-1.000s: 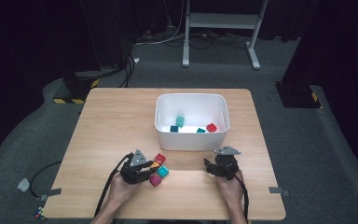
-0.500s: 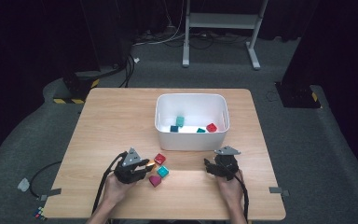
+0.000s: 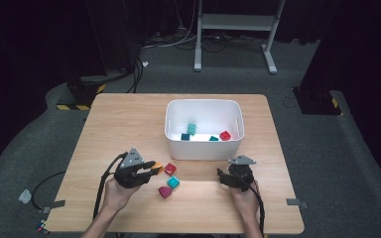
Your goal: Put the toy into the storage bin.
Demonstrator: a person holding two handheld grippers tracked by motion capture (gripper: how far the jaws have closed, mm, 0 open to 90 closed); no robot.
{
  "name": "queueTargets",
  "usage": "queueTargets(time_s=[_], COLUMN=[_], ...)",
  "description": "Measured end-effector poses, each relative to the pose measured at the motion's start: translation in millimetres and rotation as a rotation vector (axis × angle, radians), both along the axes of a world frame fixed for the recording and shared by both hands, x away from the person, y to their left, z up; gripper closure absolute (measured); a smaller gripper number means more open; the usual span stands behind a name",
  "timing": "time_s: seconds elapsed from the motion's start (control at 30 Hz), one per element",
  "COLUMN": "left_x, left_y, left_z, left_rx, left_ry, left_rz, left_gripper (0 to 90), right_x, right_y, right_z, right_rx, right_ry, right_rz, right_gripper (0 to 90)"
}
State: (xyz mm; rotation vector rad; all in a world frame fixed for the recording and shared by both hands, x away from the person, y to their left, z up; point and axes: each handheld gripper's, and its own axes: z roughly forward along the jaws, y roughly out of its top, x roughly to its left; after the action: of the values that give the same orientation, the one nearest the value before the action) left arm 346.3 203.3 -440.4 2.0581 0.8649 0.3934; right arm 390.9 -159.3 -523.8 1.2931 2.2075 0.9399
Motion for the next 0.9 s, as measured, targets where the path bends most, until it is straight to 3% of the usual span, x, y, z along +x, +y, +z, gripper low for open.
queueTargets(time_s=[0.47, 0.9], left_x=[17.6, 50.7], left_y=[-0.5, -15.3], left_z=[43.5, 79.3], left_rx=[-0.084, -0.125], left_ry=[0.01, 0.004], left_rz=[-0.018, -0.047], left_gripper=[67.7, 67.8], right_x=[0.0, 0.5], right_y=[0.0, 0.4], right_z=[0.0, 0.0], right_rx=[0.0, -0.001], right_ry=[0.0, 0.002], right_rz=[0.001, -0.002], right_gripper=[33.0, 32.5])
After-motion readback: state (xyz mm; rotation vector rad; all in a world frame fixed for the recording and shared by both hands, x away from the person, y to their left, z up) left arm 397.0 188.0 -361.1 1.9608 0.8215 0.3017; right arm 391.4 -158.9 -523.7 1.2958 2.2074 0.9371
